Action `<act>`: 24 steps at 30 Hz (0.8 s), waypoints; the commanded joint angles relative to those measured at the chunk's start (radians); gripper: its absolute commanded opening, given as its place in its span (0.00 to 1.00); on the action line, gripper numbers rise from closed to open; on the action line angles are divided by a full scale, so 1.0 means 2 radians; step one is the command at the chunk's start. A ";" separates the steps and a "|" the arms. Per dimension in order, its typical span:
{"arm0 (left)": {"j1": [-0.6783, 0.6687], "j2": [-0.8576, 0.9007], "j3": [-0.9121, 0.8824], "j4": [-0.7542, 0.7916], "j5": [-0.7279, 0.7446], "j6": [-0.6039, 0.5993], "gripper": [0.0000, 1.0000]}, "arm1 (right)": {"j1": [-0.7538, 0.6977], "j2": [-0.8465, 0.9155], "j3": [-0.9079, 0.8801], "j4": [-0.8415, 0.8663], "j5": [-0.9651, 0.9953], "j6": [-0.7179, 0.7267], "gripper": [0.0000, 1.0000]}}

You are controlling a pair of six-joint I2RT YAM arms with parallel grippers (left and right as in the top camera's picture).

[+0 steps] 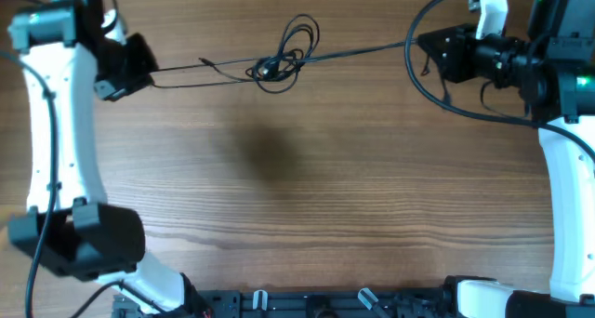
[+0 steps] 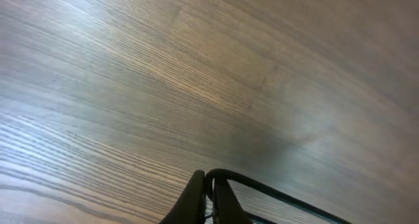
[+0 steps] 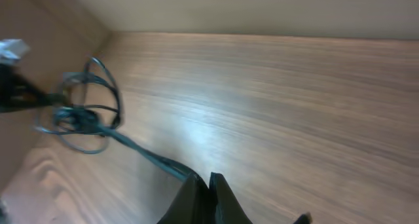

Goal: Untangle cables

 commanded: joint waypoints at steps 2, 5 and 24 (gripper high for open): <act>0.094 -0.064 -0.004 -0.004 -0.087 -0.012 0.04 | -0.068 -0.008 0.014 0.006 0.173 -0.017 0.04; 0.138 -0.096 -0.004 -0.004 -0.086 -0.023 0.04 | -0.113 -0.002 0.014 0.006 0.156 -0.001 0.04; 0.050 -0.109 -0.004 0.012 -0.030 -0.006 0.18 | 0.065 0.025 -0.021 -0.024 0.117 0.010 0.22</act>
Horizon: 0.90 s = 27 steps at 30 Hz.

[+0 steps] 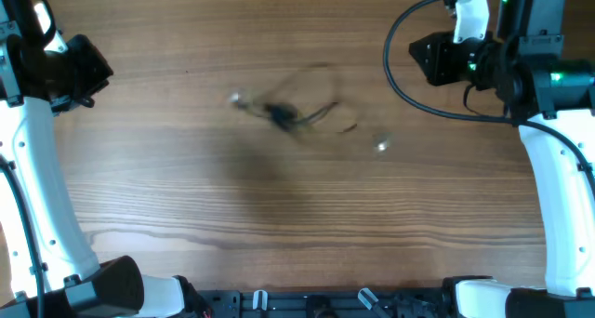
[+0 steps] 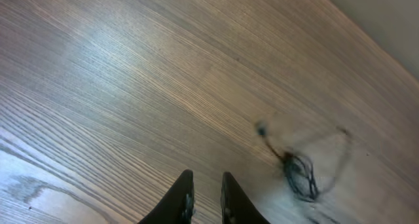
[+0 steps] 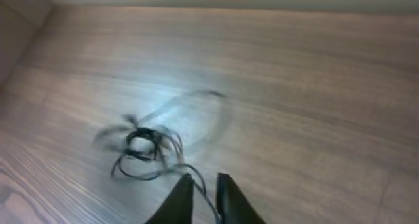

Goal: Untangle cables

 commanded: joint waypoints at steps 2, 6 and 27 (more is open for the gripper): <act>0.000 -0.003 -0.003 -0.003 0.005 0.005 0.31 | 0.021 0.020 -0.040 -0.003 0.009 0.016 0.90; 0.000 -0.003 -0.003 -0.004 0.026 0.005 0.77 | 0.050 0.042 -0.066 0.006 0.003 0.029 1.00; 0.000 -0.002 -0.003 -0.017 0.035 0.005 0.88 | 0.292 0.306 -0.127 0.241 0.097 0.459 0.80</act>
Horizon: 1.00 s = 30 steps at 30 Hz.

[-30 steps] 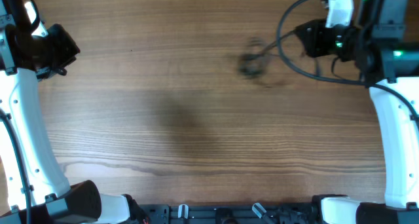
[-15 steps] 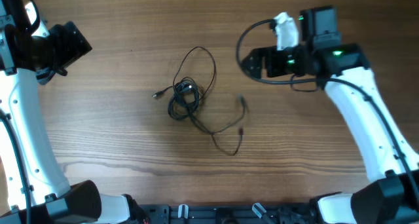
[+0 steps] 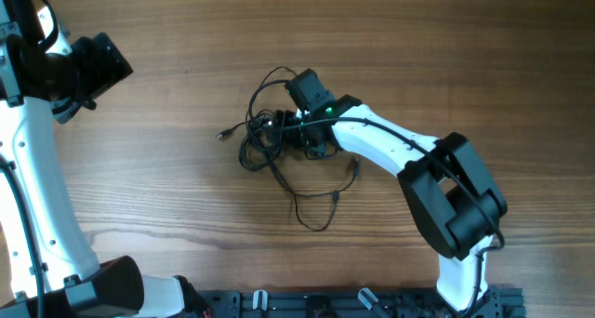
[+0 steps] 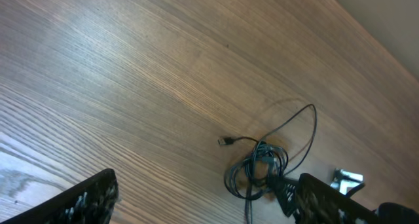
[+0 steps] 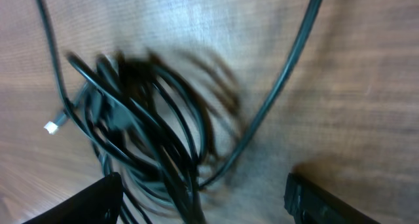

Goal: Untangle cables

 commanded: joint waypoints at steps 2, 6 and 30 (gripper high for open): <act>0.000 -0.002 -0.003 -0.002 0.007 0.003 0.88 | 0.003 0.023 -0.005 -0.001 0.026 0.028 0.26; -0.001 -0.002 -0.003 -0.005 0.013 0.003 0.86 | 0.003 0.017 -0.003 0.015 -0.013 -0.072 0.04; -0.306 0.020 -0.266 0.238 -0.027 -0.148 0.80 | -0.062 -0.195 0.006 -0.065 0.022 -0.239 0.04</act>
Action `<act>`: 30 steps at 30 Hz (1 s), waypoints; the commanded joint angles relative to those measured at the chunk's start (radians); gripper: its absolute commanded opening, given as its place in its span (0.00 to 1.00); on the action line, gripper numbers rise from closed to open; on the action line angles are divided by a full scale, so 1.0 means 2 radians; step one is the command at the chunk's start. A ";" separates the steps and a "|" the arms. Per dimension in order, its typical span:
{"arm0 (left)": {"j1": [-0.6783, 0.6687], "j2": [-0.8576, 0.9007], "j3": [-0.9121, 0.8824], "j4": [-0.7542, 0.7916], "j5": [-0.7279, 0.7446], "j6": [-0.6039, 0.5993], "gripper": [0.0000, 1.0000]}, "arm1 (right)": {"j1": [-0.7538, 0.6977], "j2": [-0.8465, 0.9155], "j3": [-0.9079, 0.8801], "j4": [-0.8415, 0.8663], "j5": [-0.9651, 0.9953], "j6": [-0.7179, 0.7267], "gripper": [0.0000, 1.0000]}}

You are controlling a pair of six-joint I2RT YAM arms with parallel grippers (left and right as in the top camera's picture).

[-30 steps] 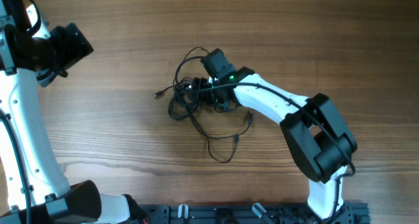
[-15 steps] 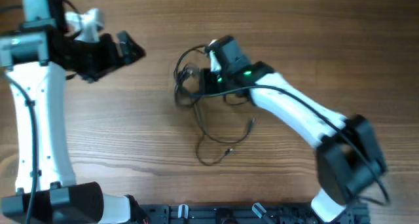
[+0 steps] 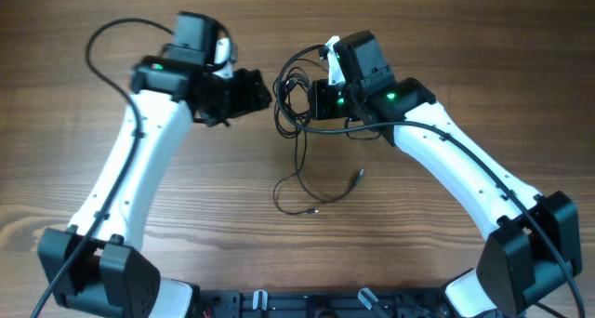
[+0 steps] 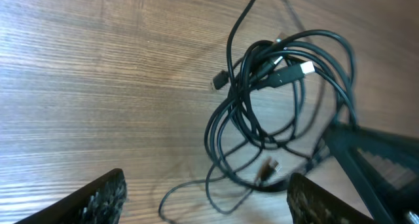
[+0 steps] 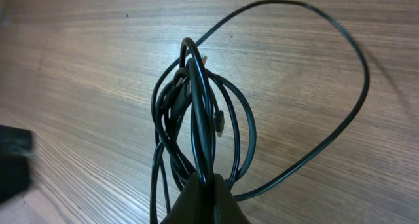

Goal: Untangle cables

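The black cable is a tangled bundle (image 3: 290, 93) of several loops, with a loose tail (image 3: 299, 192) trailing toward the front and ending in a small plug (image 3: 358, 177). My right gripper (image 5: 204, 185) is shut on a few strands at the bundle's near side (image 5: 196, 112); a wide loop (image 5: 357, 86) spreads to the right. In the overhead view the right gripper (image 3: 314, 99) is at the bundle's right. My left gripper (image 3: 258, 91) is just left of the bundle, jaws wide open (image 4: 206, 201). It looks onto the knot (image 4: 268, 99) and a silver USB plug (image 4: 304, 69).
Bare wooden table (image 3: 167, 216) all round. The two arms meet at the back centre, with the right gripper's dark finger (image 4: 383, 155) showing in the left wrist view. Black fixtures line the front edge (image 3: 307, 304).
The right gripper was open over the heap at table centre; it is now shut on the bundle, farther back. The left arm has come from the far left to beside the bundle, still open.
First both grippers were shut on the cable's ends, stretching it across the back with the knot between them. Then both were parted and the cable was a blur over the table. It then lay heaped at centre under the open right gripper, which now holds it.
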 commanded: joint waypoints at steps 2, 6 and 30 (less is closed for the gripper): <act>-0.054 0.023 -0.013 0.016 -0.127 -0.088 0.78 | 0.002 -0.021 0.006 -0.015 -0.001 -0.022 0.04; -0.068 0.051 -0.013 0.042 -0.138 -0.099 0.77 | 0.002 -0.027 0.005 -0.027 -0.001 -0.026 0.04; -0.073 0.071 -0.013 0.070 -0.076 -0.101 0.72 | 0.033 -0.054 0.005 -0.051 0.015 -0.034 0.04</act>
